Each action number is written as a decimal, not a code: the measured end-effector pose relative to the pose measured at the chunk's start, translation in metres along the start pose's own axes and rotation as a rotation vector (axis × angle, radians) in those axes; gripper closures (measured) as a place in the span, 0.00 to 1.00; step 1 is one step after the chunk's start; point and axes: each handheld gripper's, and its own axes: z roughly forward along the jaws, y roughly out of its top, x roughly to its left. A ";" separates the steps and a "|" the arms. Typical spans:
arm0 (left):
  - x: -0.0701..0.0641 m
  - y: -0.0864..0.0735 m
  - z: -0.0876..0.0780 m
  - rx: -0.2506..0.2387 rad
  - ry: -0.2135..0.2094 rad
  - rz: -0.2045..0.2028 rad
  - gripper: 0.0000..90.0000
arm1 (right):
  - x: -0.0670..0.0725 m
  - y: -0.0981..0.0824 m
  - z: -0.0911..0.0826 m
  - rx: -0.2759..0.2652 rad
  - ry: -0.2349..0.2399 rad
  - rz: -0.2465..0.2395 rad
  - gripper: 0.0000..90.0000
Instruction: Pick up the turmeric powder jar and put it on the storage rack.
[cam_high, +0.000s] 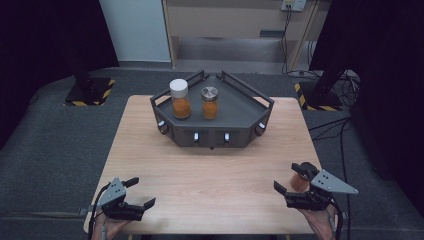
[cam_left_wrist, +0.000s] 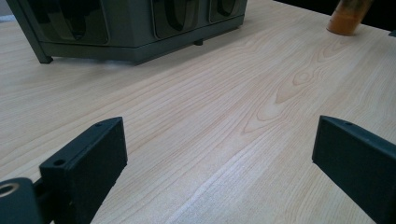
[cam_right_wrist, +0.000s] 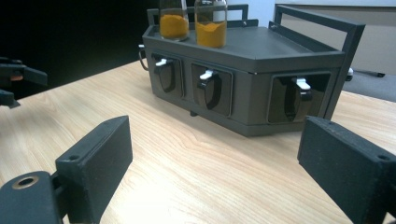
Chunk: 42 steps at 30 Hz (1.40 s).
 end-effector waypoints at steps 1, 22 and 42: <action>0.000 0.000 0.000 0.000 0.000 0.000 0.03 | 0.001 -0.001 0.000 0.004 -0.003 -0.004 0.11; 0.003 -0.002 -0.001 -0.012 -0.012 -0.010 0.03 | 0.011 -0.019 -0.004 0.088 -0.037 -0.023 0.11; 0.004 -0.003 -0.001 -0.020 -0.024 -0.012 0.03 | 0.007 -0.022 0.000 0.128 -0.030 -0.022 0.11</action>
